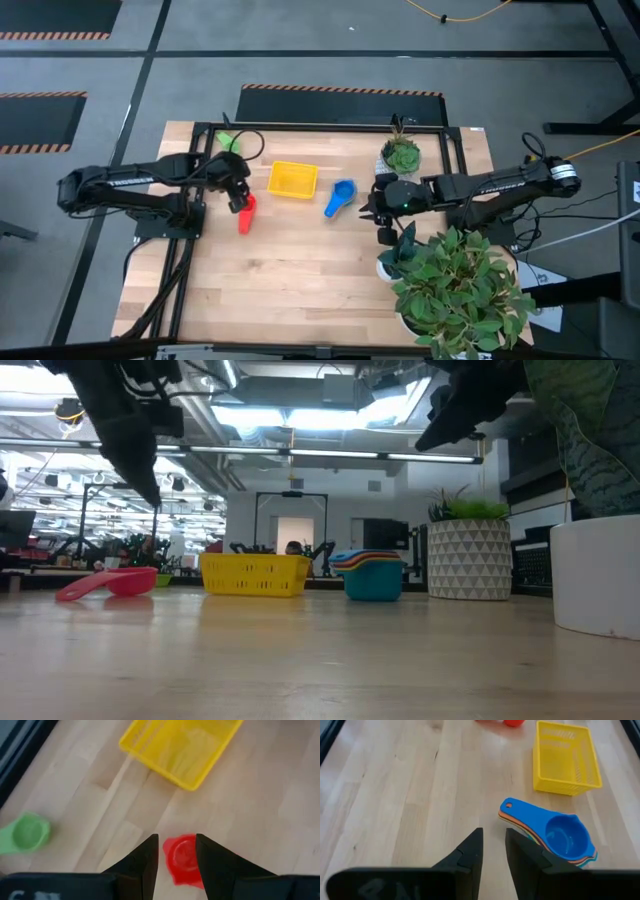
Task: Nest measuring cups in basket
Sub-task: Stack the red measuring cup into the blue measuring cup
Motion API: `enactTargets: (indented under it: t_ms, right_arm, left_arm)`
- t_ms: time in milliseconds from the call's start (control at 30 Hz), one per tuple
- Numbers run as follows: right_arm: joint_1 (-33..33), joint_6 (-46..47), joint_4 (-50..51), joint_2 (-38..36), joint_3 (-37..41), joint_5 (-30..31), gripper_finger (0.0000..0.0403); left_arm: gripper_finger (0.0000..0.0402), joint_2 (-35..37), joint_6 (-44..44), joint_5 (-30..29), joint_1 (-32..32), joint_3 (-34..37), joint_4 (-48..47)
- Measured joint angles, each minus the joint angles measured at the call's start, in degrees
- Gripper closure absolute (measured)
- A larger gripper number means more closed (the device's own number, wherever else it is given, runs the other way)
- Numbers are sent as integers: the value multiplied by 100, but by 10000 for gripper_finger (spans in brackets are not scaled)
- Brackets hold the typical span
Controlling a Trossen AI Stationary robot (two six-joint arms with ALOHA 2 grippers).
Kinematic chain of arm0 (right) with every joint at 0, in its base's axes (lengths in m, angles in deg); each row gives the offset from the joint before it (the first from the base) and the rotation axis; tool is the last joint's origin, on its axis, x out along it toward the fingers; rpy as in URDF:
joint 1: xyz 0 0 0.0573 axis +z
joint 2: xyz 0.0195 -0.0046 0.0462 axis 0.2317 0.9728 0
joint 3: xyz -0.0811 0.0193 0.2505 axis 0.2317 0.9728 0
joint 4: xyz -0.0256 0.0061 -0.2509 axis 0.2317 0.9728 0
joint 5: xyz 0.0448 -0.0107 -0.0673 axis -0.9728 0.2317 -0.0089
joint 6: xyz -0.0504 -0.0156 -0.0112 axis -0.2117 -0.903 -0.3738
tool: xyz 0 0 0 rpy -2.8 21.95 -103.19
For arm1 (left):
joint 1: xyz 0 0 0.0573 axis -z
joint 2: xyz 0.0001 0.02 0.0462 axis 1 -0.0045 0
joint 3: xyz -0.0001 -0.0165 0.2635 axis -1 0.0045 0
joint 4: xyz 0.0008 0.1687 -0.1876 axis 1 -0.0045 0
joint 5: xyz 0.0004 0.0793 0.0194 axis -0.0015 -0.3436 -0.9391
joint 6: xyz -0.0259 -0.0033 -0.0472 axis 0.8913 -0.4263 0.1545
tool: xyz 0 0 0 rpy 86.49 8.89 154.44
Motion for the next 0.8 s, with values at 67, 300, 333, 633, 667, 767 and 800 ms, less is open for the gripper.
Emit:
enactTargets:
  t_ms: [67,300,333,633,667,767,800]
  right_arm:
    - [0,3,5,0,0,-2,315]
    - [0,2,5,17,0,0,315]
    - [0,2,16,17,0,-2,315]
    - [0,5,12,20,0,-2,315]
    - [0,5,12,20,0,0,315]
    - [0,5,12,20,0,-2,315]
    - [0,5,12,20,0,-2,315]
  left_arm:
    - [279,-93,129,4,-93,-4,35]
    - [279,-562,197,318,-470,287,62]
    - [279,-653,206,353,-518,289,77]
    - [279,-1523,91,579,-771,282,153]
    - [279,-1615,53,676,-778,282,174]
    - [279,-1864,-50,865,-783,282,201]
    - [279,-1940,-54,865,-783,282,216]
